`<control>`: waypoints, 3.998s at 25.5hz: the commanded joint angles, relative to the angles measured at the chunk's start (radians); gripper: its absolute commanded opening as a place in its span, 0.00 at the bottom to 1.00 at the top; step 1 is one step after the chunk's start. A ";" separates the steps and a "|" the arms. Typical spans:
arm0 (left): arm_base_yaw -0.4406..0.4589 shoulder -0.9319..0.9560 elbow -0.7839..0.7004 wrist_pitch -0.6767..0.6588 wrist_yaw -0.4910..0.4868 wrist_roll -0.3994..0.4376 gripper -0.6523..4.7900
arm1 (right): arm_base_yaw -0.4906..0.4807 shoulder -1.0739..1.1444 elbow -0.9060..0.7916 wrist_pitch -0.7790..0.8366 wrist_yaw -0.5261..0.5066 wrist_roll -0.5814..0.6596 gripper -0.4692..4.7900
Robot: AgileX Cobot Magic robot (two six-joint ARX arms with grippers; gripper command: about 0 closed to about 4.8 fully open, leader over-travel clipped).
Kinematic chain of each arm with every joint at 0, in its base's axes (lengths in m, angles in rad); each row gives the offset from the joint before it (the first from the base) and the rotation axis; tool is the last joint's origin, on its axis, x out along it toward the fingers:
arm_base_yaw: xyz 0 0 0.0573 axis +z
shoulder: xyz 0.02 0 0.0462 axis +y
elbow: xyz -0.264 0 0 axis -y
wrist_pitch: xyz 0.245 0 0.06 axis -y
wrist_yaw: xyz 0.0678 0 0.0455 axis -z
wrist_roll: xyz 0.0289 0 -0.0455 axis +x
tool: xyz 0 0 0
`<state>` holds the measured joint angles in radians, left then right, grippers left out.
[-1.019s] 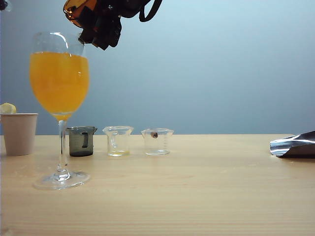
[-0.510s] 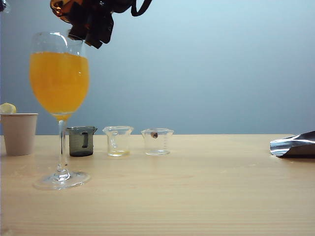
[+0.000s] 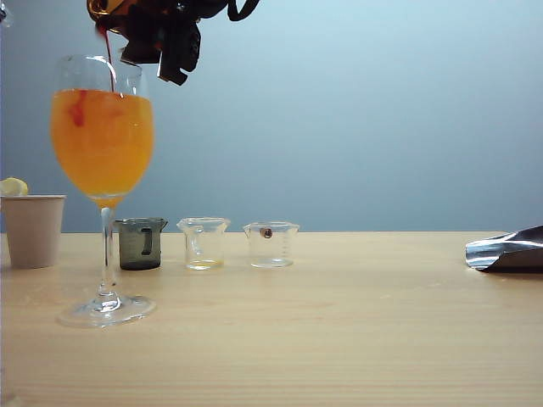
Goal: Pick up the fourth measuring cup from the left, pour the grenadine inside into the goblet, and finally put the measuring cup back in its original place.
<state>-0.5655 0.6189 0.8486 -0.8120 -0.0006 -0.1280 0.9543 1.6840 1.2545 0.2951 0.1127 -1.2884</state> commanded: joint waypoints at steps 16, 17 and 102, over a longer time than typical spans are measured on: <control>0.000 -0.003 0.006 0.003 0.004 0.001 0.11 | 0.001 -0.006 0.009 0.076 0.002 -0.044 0.52; 0.001 -0.003 0.006 0.004 0.004 0.004 0.11 | 0.001 -0.006 0.009 0.077 0.001 -0.061 0.52; 0.001 -0.012 0.031 -0.037 -0.026 0.080 0.11 | 0.039 -0.006 0.009 0.217 -0.052 -0.546 0.52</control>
<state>-0.5655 0.6083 0.8726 -0.8566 -0.0231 -0.0525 0.9916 1.6836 1.2552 0.4801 0.0666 -1.8099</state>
